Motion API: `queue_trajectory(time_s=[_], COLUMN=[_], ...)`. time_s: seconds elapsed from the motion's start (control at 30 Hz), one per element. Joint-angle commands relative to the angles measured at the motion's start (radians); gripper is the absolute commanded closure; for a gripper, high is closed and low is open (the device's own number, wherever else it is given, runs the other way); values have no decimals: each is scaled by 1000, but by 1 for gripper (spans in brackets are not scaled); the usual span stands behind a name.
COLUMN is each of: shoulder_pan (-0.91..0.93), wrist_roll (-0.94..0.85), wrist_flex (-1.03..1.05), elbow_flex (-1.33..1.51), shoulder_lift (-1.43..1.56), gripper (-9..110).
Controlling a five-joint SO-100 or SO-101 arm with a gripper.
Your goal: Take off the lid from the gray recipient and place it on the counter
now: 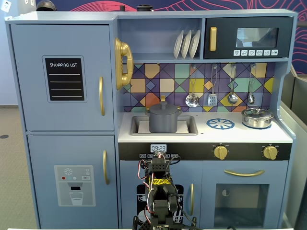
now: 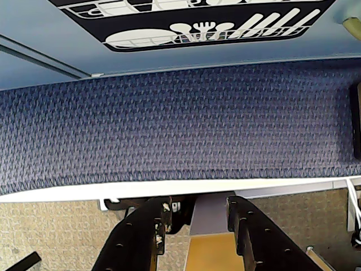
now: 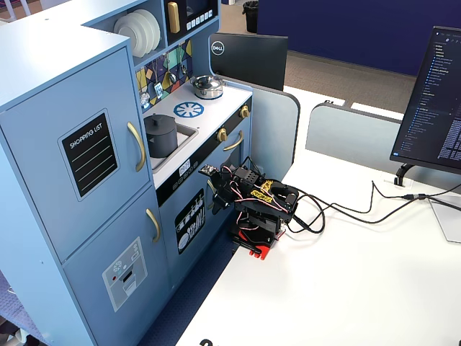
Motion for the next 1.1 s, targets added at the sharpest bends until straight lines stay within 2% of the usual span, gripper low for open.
queue_trajectory(time_s=[0.0, 0.43, 0.6, 0.7, 0.87, 1.07], shoulder_pan=[89, 91, 135, 127, 118, 100], wrist_roll=[-3, -6, -44, -17, 11, -29], wrist_flex=[181, 169, -95, -341, -592, -821], elbow_flex=[3, 3, -152, -383, -767, -842], shoulder_lift=[-2, -3, -71, -224, -383, -403], gripper=[101, 101, 101, 102, 102, 102])
